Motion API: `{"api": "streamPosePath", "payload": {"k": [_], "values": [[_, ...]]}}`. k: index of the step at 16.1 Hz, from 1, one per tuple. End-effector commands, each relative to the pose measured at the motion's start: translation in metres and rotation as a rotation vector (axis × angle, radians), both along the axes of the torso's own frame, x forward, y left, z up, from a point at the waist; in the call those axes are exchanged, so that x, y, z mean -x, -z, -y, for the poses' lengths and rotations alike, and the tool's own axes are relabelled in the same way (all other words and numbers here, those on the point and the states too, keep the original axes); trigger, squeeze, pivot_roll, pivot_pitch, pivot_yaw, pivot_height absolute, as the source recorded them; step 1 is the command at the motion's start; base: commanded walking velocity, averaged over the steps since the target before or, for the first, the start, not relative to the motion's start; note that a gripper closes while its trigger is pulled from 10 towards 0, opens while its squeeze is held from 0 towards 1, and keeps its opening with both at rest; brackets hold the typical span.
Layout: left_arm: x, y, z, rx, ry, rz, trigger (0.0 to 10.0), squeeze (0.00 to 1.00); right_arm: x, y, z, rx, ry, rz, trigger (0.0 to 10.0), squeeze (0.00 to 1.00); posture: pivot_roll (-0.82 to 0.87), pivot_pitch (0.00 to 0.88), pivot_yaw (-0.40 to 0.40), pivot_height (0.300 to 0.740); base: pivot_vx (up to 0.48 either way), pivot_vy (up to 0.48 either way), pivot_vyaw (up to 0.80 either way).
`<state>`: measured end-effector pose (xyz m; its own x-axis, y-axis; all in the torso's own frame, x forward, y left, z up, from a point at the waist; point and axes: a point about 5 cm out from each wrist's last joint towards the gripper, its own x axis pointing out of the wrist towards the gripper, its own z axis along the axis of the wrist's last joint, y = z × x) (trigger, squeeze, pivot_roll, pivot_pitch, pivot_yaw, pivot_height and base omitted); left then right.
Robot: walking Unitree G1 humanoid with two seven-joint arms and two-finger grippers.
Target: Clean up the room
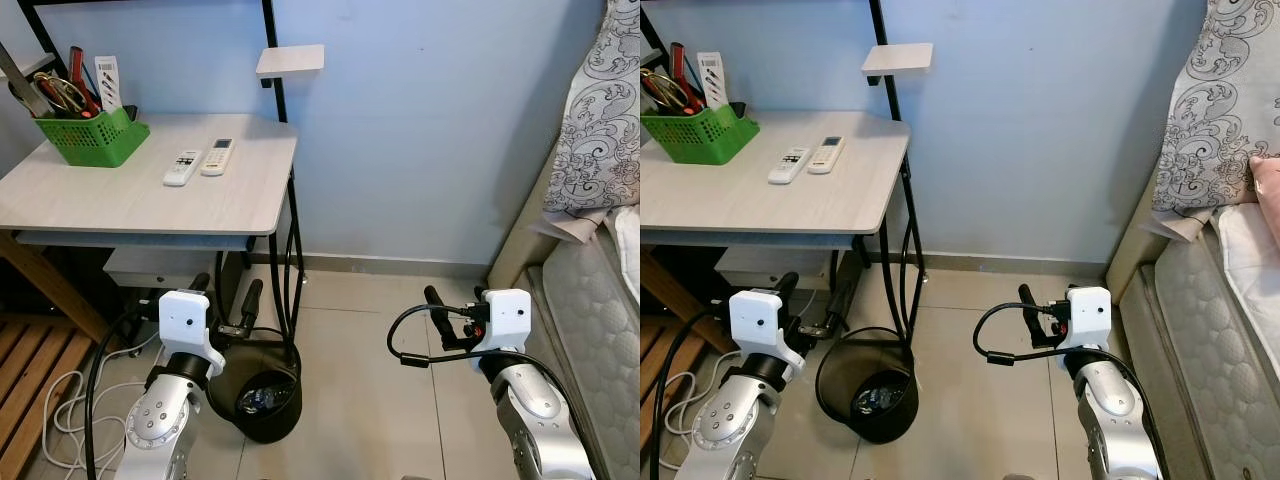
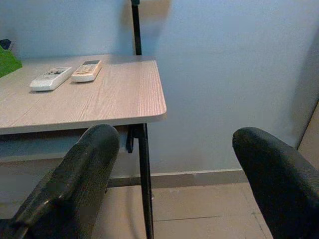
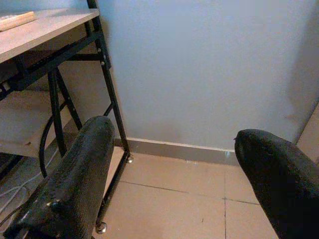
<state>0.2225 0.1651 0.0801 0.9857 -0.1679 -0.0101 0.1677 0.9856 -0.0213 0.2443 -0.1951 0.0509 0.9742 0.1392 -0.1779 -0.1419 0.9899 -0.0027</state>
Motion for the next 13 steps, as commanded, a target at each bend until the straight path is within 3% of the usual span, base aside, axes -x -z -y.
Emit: {"api": "streamPosePath", "payload": {"k": [1, 13], "values": [[0.0000, -0.0017, -0.0039, -0.008, -0.007, 0.008, 10.0, 0.00, -0.0002, -0.0035, 0.0001, -0.007, 0.001, 0.006, 10.0, 0.00, -0.15, 0.000, 0.098, 0.740, 0.000, 0.000, 0.00], [-0.0008, -0.0016, -0.0042, -0.007, -0.007, 0.009, 10.0, 0.00, 0.0008, -0.0030, 0.0004, -0.002, 0.000, -0.004, 10.0, 0.00, -0.15, 0.000, 0.098, 0.740, 0.000, 0.000, 0.00]]}}
